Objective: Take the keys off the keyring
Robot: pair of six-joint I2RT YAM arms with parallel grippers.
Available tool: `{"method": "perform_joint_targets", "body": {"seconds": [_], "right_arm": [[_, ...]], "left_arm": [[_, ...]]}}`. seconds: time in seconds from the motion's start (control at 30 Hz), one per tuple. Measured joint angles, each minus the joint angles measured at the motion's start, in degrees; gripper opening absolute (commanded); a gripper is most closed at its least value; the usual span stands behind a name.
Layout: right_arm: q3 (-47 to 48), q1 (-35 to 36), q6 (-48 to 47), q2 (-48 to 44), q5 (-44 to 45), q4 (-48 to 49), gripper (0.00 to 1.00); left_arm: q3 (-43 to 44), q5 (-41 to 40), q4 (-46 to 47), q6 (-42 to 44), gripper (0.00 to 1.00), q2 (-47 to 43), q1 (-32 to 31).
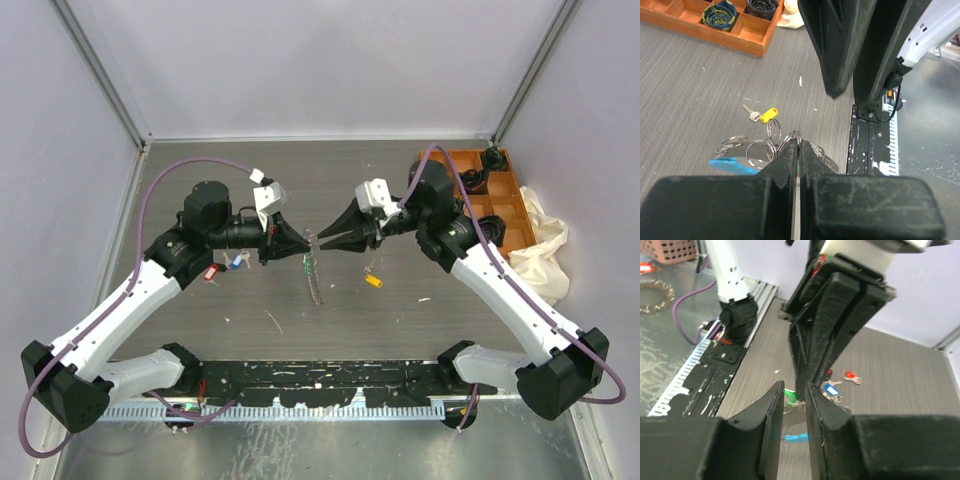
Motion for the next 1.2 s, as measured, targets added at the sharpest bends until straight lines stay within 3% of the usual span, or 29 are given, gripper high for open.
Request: {"method": "perform_joint_targets", "body": {"seconds": [0.13, 0.33, 0.73, 0.87, 1.13, 1.2], "right_arm": [[0.0, 3.0, -7.3, 1.1, 1.1, -7.5, 0.29], [0.0, 3.4, -11.9, 1.4, 3.6, -11.3, 0.31], [0.0, 4.0, -1.3, 4.1, 8.0, -9.6, 0.3], [-0.1, 4.0, 4.0, 5.1, 8.2, -8.1, 0.25], [-0.1, 4.0, 10.1, 5.2, 7.8, -6.7, 0.02], [-0.1, 4.0, 10.8, 5.2, 7.5, -6.7, 0.01]], "left_arm": [[0.0, -0.3, -2.6, 2.8, 0.0, -0.3, -0.4], [0.0, -0.1, -3.7, 4.5, 0.0, -0.3, -0.5], [0.0, 0.8, -3.4, 5.1, 0.0, -0.3, -2.5], [0.0, 0.9, -3.5, 5.3, 0.0, -0.4, -2.8], [-0.1, 0.6, -3.8, 6.4, 0.0, -1.3, -2.8], [-0.1, 0.6, -4.1, 6.5, 0.0, -1.6, -2.8]]}}
